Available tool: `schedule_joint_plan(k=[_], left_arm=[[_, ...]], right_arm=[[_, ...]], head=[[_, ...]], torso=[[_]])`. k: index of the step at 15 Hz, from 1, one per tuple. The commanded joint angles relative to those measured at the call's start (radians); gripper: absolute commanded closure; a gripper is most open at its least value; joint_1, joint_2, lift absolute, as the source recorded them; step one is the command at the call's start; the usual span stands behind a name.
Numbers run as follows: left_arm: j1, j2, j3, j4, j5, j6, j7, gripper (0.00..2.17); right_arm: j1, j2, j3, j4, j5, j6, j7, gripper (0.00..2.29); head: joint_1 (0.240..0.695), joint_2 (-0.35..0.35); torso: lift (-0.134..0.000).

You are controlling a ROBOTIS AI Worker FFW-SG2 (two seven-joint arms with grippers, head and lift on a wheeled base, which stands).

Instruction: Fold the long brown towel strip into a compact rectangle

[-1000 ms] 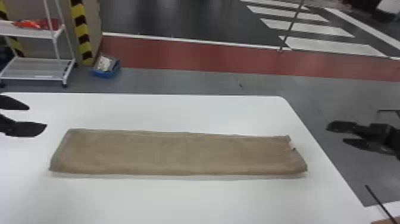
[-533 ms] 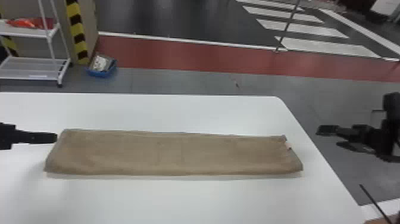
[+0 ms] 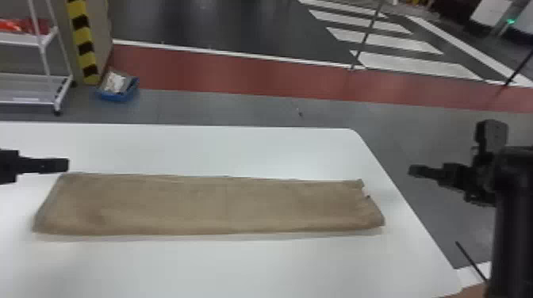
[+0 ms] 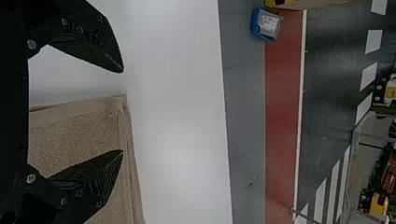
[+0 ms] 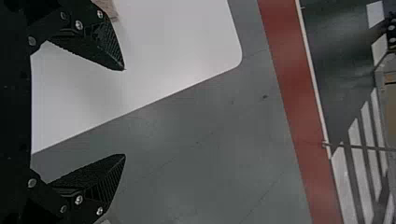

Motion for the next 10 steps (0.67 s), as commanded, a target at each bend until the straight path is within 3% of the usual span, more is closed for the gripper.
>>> schedule_joint_plan(k=[1, 3, 6, 8, 10], left_arm=[[-0.017, -0.005, -0.005, 0.057, 0.033, -0.04, 0.03, 0.33], [-0.023, 0.001, -0.007, 0.095, 0.036, -0.089, 0.038, 0.33], [-0.023, 0.01, -0.004, 0.106, 0.05, -0.092, 0.056, 0.33], [-0.026, 0.007, 0.001, 0.131, 0.065, -0.098, 0.082, 0.33], [-0.048, 0.001, -0.011, 0.183, 0.056, -0.15, 0.093, 0.33]], right_arm=[[-0.007, 0.014, -0.026, 0.034, -0.085, -0.07, -0.039, 0.23], [-0.036, 0.013, -0.031, 0.063, -0.105, -0.049, -0.009, 0.13], [-0.094, 0.01, -0.072, 0.131, -0.18, -0.012, 0.099, 0.07], [-0.128, 0.011, -0.092, 0.168, -0.217, 0.083, 0.097, 0.05], [-0.13, 0.013, -0.075, 0.166, -0.185, 0.114, 0.077, 0.05]], head=[[0.695, -0.307], [0.695, -0.304], [0.695, -0.268], [0.695, -0.248], [0.695, -0.232]], torso=[[-0.124], [-0.124], [-0.124], [-0.124], [-0.124]])
